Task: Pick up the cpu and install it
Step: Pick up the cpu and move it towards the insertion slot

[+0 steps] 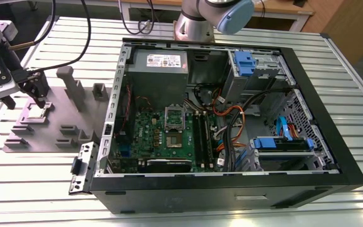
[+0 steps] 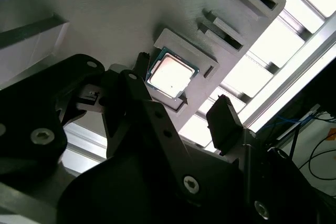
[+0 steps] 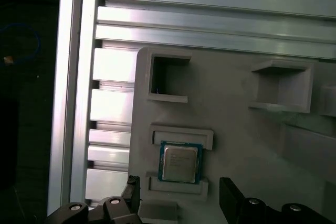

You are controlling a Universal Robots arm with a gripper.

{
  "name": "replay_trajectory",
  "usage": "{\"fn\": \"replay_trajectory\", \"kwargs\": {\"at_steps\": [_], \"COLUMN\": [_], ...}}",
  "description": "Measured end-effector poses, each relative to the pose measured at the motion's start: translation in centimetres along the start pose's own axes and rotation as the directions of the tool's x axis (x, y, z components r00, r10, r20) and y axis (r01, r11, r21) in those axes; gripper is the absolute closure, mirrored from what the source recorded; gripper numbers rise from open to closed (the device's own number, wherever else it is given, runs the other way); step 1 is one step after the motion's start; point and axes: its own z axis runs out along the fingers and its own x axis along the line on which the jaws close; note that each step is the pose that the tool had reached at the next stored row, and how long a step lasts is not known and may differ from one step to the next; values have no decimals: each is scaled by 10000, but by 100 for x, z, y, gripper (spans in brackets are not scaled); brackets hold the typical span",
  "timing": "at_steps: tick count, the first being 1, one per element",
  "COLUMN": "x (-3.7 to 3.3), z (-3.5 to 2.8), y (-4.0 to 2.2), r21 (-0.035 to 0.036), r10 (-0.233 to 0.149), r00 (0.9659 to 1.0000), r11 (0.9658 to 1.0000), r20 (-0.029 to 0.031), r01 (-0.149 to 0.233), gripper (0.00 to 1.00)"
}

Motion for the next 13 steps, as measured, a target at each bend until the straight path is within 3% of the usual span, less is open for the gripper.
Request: {"fn": "replay_trajectory", "kwargs": {"at_steps": [13], "x": [0], "z": [2], "y": [0], "r21": [77], "r10": [0], "r00": [10000], "r11": [10000], "r20": [-4], "r01": [0], "gripper": [29]}}
